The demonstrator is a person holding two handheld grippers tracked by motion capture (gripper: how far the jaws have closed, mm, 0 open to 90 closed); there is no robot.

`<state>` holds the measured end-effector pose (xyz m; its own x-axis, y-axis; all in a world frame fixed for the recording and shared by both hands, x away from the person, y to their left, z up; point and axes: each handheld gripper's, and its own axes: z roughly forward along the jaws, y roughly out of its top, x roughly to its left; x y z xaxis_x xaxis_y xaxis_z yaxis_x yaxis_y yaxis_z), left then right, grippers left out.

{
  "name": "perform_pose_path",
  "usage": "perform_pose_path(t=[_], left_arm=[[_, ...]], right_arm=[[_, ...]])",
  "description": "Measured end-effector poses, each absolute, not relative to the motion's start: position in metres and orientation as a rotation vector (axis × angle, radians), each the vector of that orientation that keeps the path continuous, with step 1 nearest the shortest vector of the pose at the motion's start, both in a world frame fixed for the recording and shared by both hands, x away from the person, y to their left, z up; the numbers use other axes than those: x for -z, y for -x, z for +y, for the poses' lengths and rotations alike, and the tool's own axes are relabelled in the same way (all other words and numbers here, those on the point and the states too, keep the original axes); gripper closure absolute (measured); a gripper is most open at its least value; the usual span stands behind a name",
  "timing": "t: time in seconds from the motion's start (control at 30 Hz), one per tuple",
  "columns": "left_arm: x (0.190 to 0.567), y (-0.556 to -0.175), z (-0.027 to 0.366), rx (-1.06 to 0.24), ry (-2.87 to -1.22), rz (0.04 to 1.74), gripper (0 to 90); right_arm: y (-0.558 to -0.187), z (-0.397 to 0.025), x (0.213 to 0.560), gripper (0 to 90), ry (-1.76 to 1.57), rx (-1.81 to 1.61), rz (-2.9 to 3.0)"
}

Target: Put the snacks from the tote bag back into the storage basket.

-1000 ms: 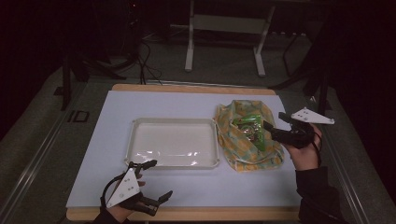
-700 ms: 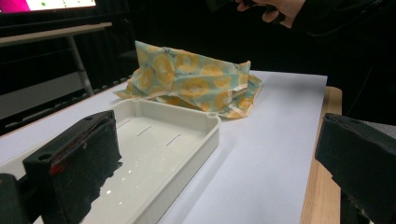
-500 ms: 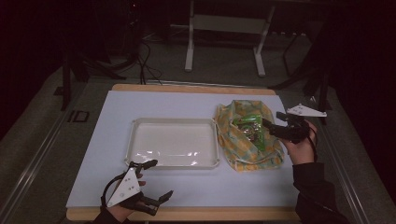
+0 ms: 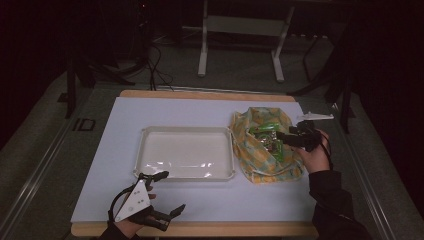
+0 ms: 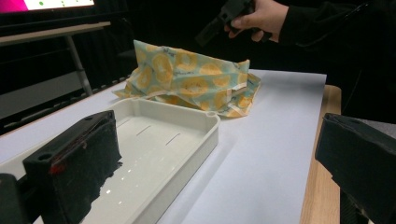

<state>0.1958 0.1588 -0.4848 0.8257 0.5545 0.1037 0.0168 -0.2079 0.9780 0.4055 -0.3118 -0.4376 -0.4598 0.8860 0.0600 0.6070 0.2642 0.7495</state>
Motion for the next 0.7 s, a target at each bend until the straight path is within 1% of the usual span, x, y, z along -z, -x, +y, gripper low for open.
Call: perform_pose_path(t=[0.27,0.37,0.7], left_arm=[[0.485,-0.196,0.159,-0.52,-1.726,0.445,0.4],[0.485,-0.196,0.159,-0.52,-1.727,0.445,0.4],[0.485,-0.196,0.158,-0.521,-1.733,0.442,0.4]], right_arm=[[-0.417,-0.315,0.454,42.5,-1.464,-0.989,2.201],[-0.421,-0.317,0.459,46.4,-1.516,-0.968,2.214],[-0.434,-0.317,0.47,50.2,-1.581,-0.881,2.276]])
